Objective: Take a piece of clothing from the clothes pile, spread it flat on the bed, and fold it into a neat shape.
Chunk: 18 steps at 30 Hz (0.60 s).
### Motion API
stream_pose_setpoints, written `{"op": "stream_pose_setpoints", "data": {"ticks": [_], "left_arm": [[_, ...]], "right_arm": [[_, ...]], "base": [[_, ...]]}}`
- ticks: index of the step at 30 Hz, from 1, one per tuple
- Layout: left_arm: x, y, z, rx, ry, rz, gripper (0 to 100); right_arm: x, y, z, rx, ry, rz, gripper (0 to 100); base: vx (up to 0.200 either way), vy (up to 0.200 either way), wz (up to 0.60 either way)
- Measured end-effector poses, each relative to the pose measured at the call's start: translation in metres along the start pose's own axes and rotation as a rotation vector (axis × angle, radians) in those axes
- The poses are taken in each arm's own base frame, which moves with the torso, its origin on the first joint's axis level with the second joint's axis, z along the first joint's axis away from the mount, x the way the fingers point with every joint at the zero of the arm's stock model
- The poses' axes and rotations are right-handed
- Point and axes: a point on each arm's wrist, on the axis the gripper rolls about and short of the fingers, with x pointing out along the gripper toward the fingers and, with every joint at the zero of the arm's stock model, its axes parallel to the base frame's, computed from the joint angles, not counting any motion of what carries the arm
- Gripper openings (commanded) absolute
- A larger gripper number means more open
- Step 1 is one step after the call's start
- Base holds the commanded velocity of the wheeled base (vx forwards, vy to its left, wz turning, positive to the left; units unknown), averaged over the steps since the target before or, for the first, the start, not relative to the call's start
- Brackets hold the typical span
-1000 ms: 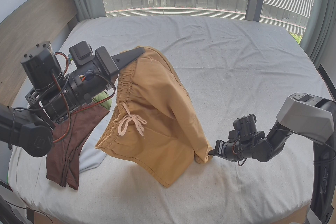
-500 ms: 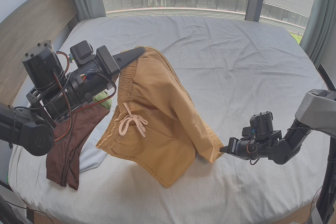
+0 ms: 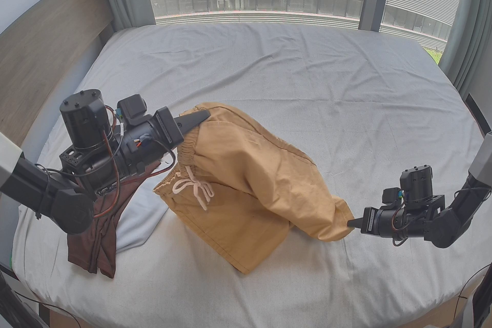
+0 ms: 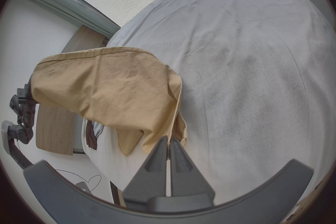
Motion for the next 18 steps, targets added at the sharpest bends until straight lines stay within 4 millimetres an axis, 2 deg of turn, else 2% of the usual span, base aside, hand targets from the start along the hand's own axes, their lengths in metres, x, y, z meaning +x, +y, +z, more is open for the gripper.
{"op": "stream_pose_setpoints", "data": {"ticks": [7,13,18], "left_arm": [[-0.004,0.030,-0.005,0.007,0.019,0.079,0],[-0.006,0.039,-0.007,0.001,0.020,0.101,0],[-0.009,0.043,-0.010,-0.001,0.023,0.115,0]], "right_arm": [[0.005,-0.006,-0.012,-0.018,0.018,-0.003,0],[0.018,-0.014,-0.019,-0.070,-0.018,0.014,0],[0.024,-0.020,-0.034,-0.089,-0.018,0.022,0]], "base": [[0.000,0.000,0.00],[0.000,0.000,0.00],[0.000,0.000,0.00]]}}
